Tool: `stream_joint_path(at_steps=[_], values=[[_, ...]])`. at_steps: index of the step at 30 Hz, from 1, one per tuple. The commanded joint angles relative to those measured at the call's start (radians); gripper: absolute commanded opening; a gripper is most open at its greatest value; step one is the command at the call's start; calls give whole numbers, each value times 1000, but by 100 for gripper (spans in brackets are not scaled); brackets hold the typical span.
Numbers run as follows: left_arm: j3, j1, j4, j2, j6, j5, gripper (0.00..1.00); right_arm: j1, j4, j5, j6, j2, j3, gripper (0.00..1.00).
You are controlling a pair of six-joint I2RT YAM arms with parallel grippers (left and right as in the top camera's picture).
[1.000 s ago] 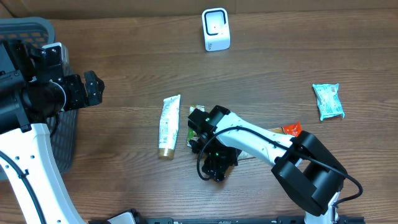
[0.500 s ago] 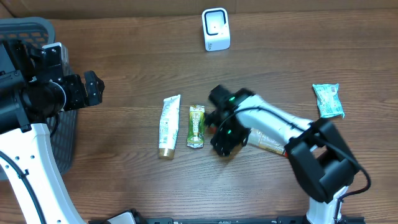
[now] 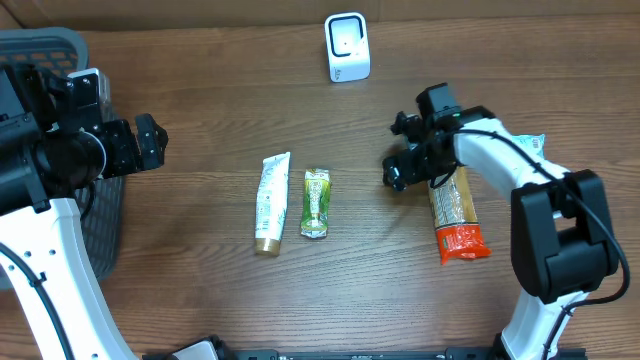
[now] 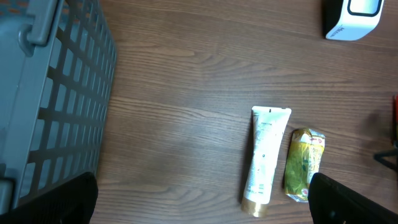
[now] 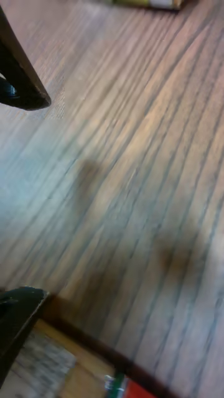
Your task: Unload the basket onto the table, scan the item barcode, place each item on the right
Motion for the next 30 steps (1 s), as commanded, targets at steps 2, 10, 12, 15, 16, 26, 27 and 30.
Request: stream_joint_path(at_steps=[2, 10, 12, 15, 16, 26, 27, 30], values=[[14, 3, 0, 3, 15, 14, 99, -39, -91, -135, 1, -67, 159, 91], [14, 3, 0, 3, 15, 15, 99, -159, -367, -16, 220, -142, 304, 89], [14, 3, 0, 3, 15, 15, 100, -185, -392, 10, 225, -141, 276, 85], [14, 3, 0, 3, 15, 15, 100, -219, -377, 8, 225, -141, 206, 85], [14, 3, 0, 3, 15, 15, 100, -227, -368, 8, 225, -141, 184, 85], [14, 3, 0, 3, 15, 15, 100, -279, -222, 9, 204, -141, -74, 85], [14, 3, 0, 3, 15, 15, 100, -279, -214, 9, 193, -141, -92, 85], [14, 3, 0, 3, 15, 15, 99, -279, -188, 12, 179, -141, -142, 85]])
